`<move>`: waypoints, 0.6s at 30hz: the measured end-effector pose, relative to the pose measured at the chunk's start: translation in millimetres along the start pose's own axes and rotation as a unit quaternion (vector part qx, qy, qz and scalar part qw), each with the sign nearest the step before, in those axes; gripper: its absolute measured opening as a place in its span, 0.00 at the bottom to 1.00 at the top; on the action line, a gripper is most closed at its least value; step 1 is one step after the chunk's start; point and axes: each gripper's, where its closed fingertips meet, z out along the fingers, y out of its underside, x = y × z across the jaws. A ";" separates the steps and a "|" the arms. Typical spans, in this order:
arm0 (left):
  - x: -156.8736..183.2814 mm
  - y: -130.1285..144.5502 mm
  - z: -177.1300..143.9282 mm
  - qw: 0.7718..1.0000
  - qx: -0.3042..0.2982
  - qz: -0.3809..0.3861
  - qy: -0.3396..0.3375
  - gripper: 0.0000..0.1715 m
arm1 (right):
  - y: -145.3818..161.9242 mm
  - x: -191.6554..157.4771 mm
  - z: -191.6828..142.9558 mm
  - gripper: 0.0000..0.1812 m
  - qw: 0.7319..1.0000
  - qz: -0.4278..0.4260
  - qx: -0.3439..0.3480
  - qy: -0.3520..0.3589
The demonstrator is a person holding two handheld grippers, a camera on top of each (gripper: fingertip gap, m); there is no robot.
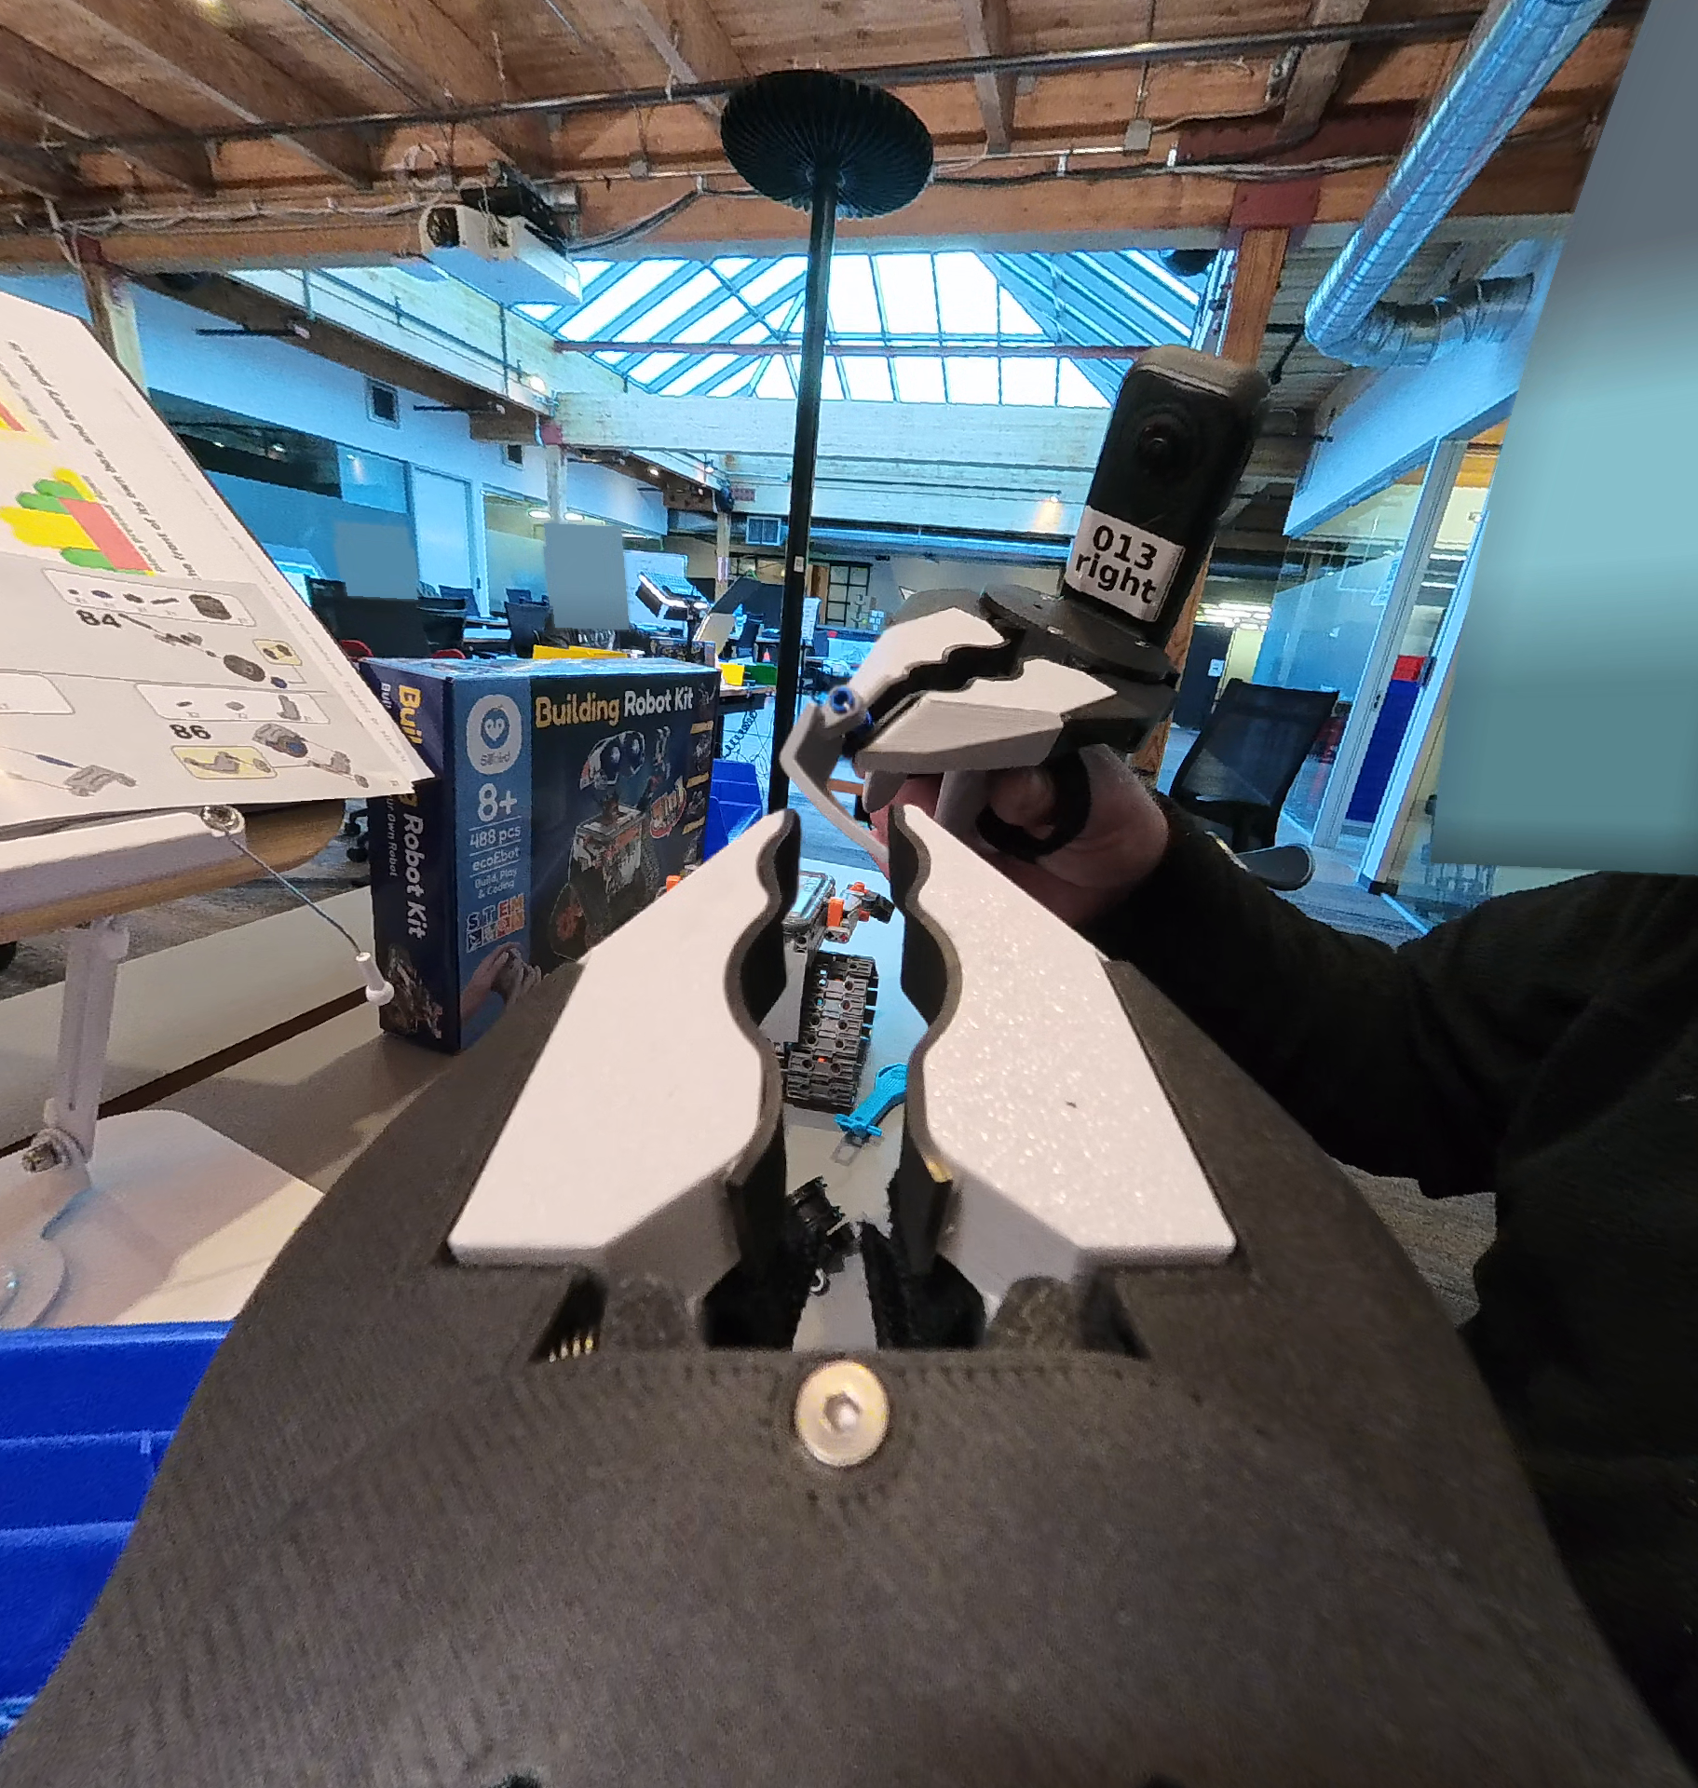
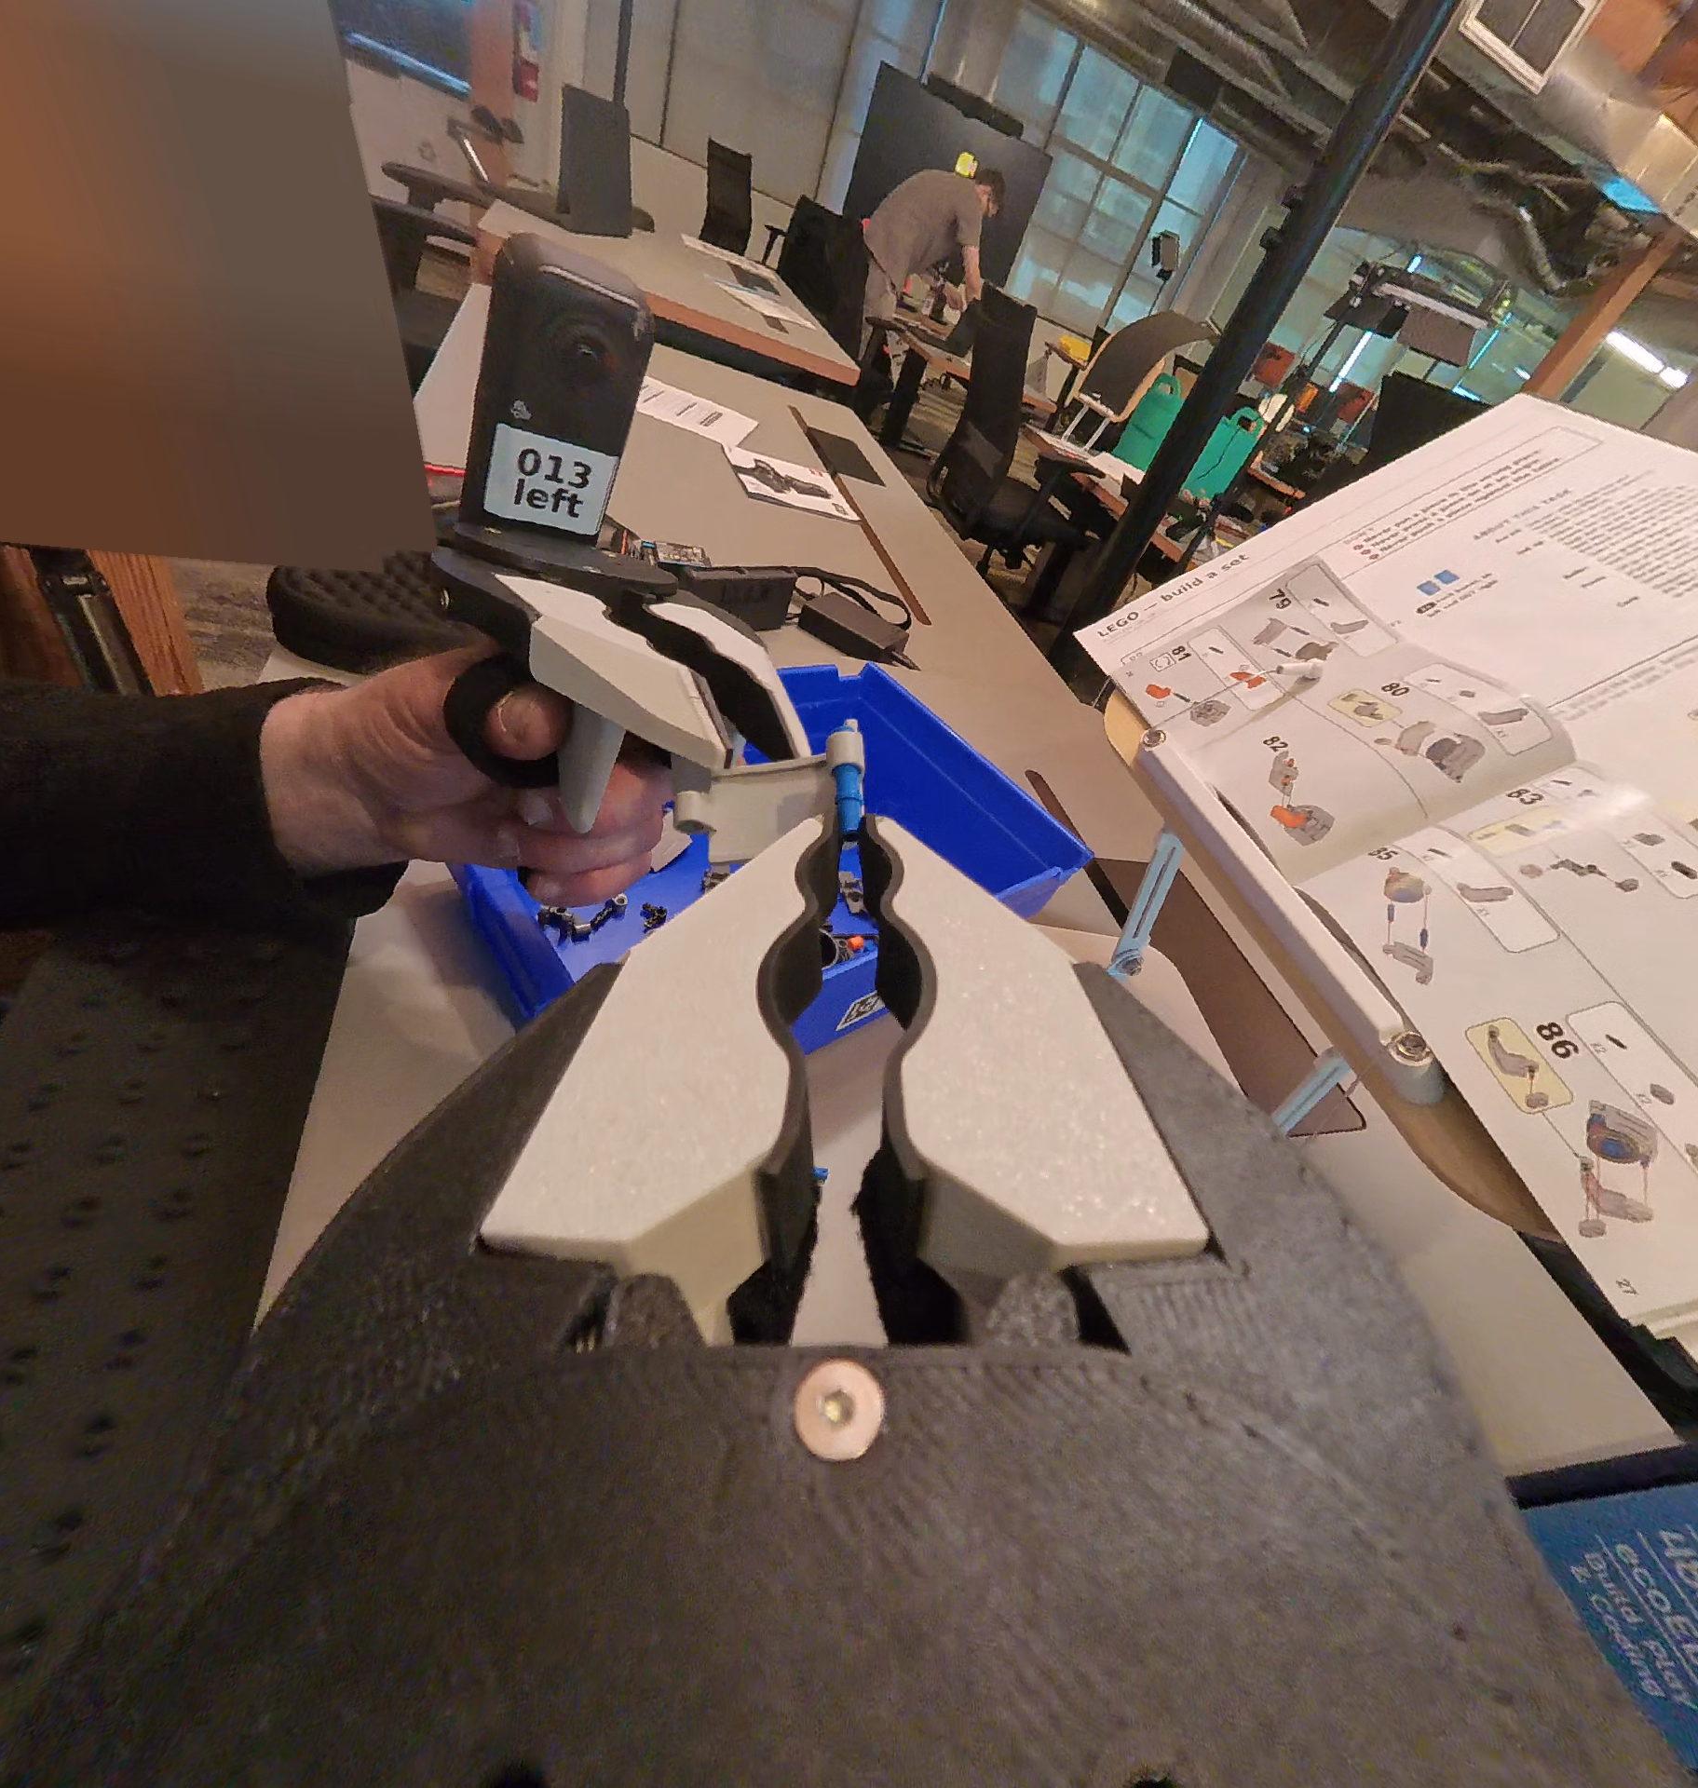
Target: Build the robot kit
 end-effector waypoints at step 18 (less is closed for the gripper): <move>7.8 3.8 2.2 0.996 -0.022 0.080 -0.021 0.01 | 0.2 -24.3 4.4 0.01 0.998 -0.052 -0.024 -0.039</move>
